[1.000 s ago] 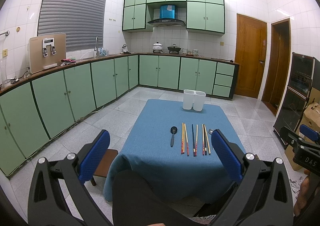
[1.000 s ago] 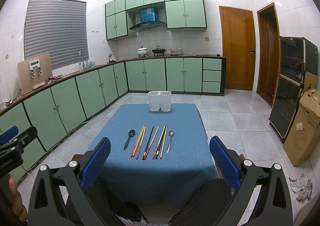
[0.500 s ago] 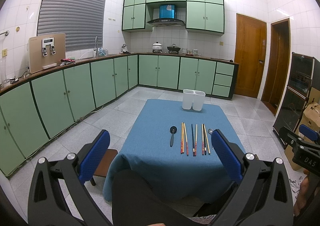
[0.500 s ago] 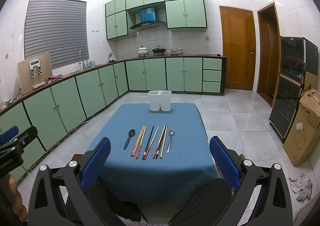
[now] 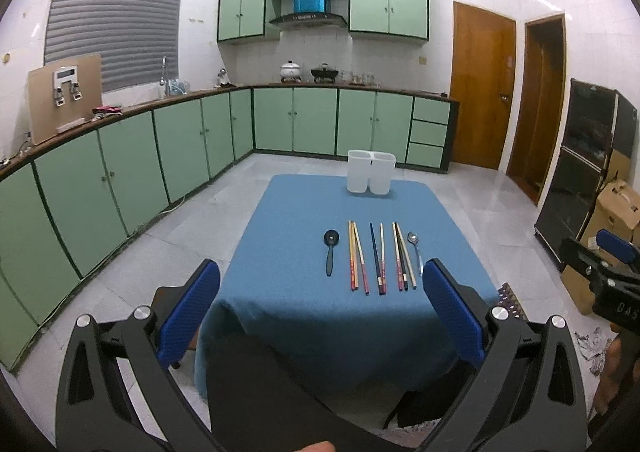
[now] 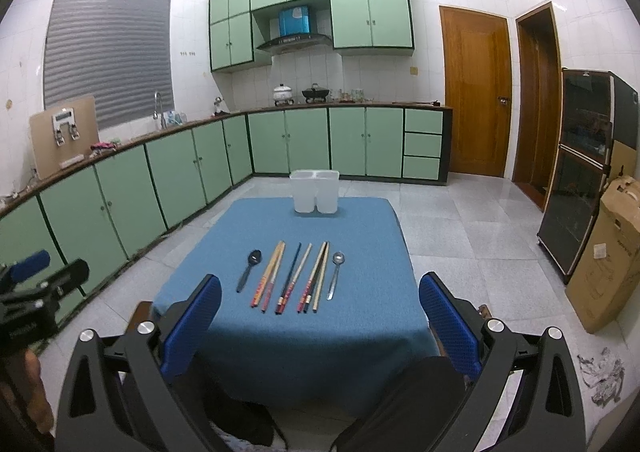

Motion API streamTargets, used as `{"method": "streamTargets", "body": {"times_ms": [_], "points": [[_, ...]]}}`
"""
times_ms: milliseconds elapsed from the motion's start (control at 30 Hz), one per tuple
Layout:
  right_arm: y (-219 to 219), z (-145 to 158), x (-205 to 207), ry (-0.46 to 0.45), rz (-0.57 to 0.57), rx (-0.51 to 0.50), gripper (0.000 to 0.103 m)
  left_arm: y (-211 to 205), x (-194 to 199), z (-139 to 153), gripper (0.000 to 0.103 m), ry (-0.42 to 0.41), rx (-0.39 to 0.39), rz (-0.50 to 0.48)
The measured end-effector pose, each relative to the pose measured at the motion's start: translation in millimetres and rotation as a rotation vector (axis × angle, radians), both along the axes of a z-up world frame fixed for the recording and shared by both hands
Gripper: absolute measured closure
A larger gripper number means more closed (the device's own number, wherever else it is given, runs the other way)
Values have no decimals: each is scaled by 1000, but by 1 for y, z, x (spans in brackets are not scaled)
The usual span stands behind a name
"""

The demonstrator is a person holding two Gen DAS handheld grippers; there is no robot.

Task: Organize utensils
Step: 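Close the left tool on the black spoon handle while the right tool grasps the metal spoon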

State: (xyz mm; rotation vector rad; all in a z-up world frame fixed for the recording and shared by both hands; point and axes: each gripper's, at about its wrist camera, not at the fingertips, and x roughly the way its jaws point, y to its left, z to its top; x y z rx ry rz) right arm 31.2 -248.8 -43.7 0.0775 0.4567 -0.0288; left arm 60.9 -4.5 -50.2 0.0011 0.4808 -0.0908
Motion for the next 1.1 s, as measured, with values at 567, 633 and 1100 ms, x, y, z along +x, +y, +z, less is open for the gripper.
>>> {"method": "streamTargets", "body": {"times_ms": [567, 633, 1100], "points": [[-28, -151, 175, 274, 3, 45, 35, -1, 191, -141, 5, 217, 7, -73], [-27, -168, 192, 298, 2, 41, 38, -1, 214, -159, 5, 245, 13, -72], [-26, -224, 256, 369, 44, 91, 57, -12, 294, -227, 5, 378, 80, -61]]}}
